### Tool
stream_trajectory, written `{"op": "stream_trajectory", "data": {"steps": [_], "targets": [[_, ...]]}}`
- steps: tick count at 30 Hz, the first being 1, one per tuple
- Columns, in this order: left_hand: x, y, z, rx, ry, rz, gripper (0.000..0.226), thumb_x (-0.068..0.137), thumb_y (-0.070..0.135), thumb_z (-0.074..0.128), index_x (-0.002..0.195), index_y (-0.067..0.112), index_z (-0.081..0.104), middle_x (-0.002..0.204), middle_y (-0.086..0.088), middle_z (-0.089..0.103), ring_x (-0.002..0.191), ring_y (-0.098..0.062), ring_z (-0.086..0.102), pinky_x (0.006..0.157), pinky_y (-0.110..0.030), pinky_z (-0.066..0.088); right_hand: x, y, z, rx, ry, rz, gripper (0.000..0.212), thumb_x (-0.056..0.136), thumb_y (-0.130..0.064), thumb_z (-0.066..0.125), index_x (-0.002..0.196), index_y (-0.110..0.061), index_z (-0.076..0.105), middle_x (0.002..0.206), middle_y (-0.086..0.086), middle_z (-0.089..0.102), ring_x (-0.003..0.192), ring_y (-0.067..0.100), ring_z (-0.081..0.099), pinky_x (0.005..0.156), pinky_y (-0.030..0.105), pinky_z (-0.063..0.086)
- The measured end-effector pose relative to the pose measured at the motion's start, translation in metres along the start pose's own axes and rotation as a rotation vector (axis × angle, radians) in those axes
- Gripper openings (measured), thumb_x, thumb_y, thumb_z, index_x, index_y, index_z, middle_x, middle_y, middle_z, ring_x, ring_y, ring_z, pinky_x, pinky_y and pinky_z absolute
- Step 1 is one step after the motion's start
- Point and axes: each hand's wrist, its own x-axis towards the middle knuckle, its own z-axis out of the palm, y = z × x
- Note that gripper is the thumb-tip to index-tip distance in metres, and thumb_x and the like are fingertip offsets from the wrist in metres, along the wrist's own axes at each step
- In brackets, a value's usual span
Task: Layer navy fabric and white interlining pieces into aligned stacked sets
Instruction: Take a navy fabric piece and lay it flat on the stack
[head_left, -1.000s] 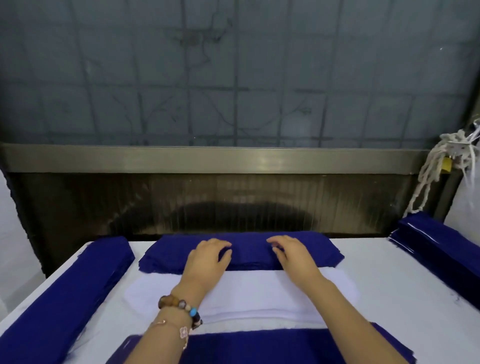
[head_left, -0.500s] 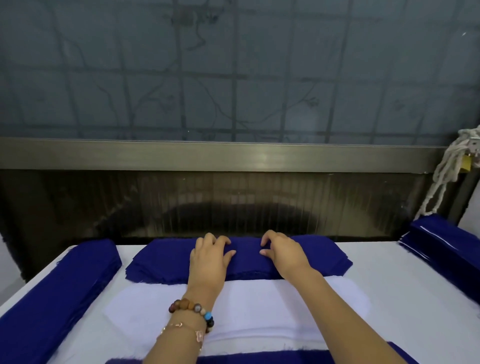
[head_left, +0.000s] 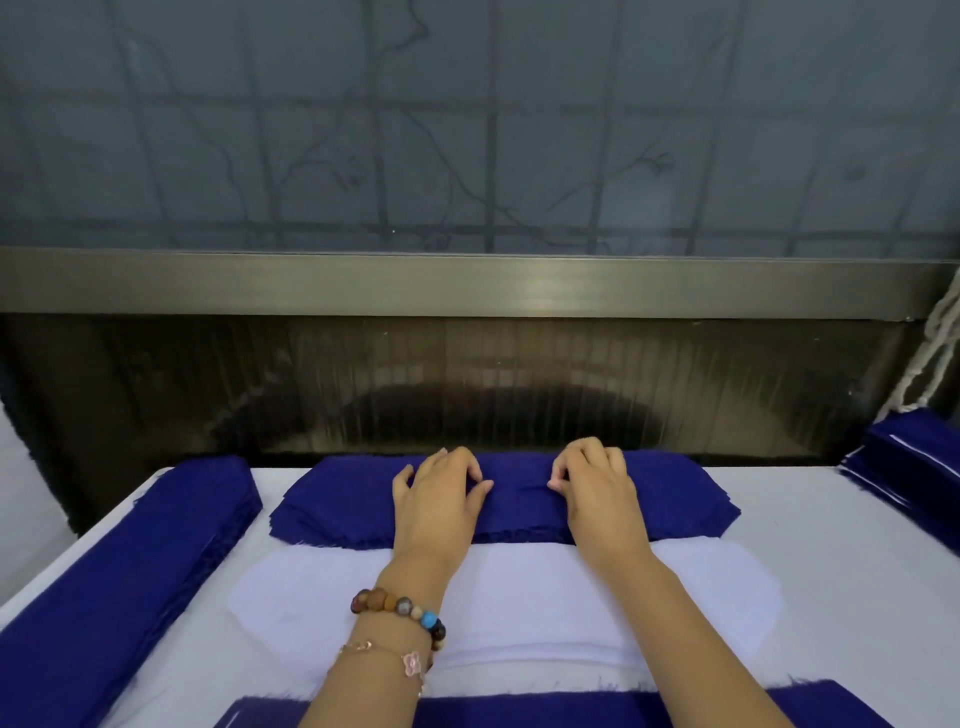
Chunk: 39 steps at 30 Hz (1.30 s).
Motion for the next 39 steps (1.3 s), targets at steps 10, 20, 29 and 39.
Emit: {"op": "stream_trajectory", "data": {"steps": [10,20,29,39], "targets": [[0.001,0.009,-0.009,0.193,-0.041,0.090,0.024,0.097,0.029,0.052,0.120,0.036,0.052,0.118,0.011,0.045,0.120,-0.011,0.038,0.117,-0.048,0.007,-0.004,-0.004,-0.004,0.191,-0.012,-0.011,0.038,0.090,-0.041,0.060,0.124,-0.033,0.047,0.128,-0.009,0.048,0.127,0.011,0.027,0.102,0.033,0.025],[0.006,-0.005,-0.050,0.120,-0.139,0.087,0.031,0.088,0.010,0.057,0.094,0.038,0.045,0.092,0.015,0.057,0.104,-0.010,0.049,0.118,-0.052,0.006,-0.003,0.000,-0.009,-0.021,-0.083,-0.140,0.017,0.095,-0.031,0.053,0.112,-0.032,0.053,0.136,-0.015,0.045,0.142,0.014,0.015,0.113,0.039,0.010],[0.008,-0.053,-0.096,0.149,-0.128,-0.463,0.033,0.089,0.032,0.067,0.121,0.029,0.060,0.127,-0.004,0.058,0.120,-0.032,0.049,0.104,-0.051,0.026,0.006,0.041,-0.057,-0.133,-0.241,0.198,0.037,0.087,-0.020,0.058,0.117,-0.038,0.048,0.113,-0.010,0.057,0.122,0.019,0.037,0.109,0.049,0.018],[0.003,-0.056,-0.096,0.094,-0.089,-0.576,0.045,0.088,0.036,0.068,0.129,0.023,0.056,0.126,-0.012,0.059,0.117,-0.038,0.051,0.098,-0.048,0.038,0.001,0.080,-0.071,-0.031,-0.174,0.699,0.038,0.085,-0.034,0.067,0.117,-0.017,0.055,0.122,0.013,0.048,0.107,0.031,0.049,0.089,0.041,0.041]]}}
